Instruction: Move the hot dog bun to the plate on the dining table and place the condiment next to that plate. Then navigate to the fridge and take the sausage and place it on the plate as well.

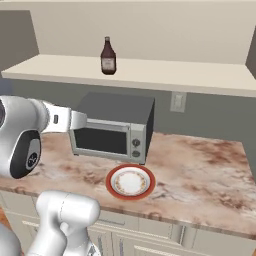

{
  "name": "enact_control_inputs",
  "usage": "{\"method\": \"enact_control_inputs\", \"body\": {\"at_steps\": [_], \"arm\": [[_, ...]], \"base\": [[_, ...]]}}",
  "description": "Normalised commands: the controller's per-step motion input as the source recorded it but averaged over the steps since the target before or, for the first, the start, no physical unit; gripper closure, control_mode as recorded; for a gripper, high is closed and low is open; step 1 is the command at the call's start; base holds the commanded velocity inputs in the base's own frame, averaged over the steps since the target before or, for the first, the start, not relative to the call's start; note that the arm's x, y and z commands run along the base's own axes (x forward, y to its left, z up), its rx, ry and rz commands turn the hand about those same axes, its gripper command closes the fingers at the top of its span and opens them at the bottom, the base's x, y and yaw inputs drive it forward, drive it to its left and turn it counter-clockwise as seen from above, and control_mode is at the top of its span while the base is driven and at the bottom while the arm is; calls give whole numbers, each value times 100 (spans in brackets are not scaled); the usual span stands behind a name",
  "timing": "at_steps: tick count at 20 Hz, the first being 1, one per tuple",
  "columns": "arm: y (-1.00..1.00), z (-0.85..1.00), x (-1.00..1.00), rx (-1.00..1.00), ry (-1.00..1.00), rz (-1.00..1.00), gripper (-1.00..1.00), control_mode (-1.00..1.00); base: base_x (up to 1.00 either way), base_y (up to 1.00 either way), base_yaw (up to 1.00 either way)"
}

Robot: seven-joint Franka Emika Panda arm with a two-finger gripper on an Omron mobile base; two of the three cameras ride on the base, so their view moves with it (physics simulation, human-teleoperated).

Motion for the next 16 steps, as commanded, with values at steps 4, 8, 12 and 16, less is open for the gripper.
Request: {"method": "enact_control_inputs", "body": {"at_steps": [4,8,12,16], "arm": [[1,78,24,0,-30,0,-100,-100],[0,45,30,0,-17,-2,-100,-100],[0,0,26,0,1,-2,-100,-100],[-1,16,12,0,-1,0,-100,-100]], "base": [[0,0,0],[0,0,0],[0,0,0],[0,0,0]]}}
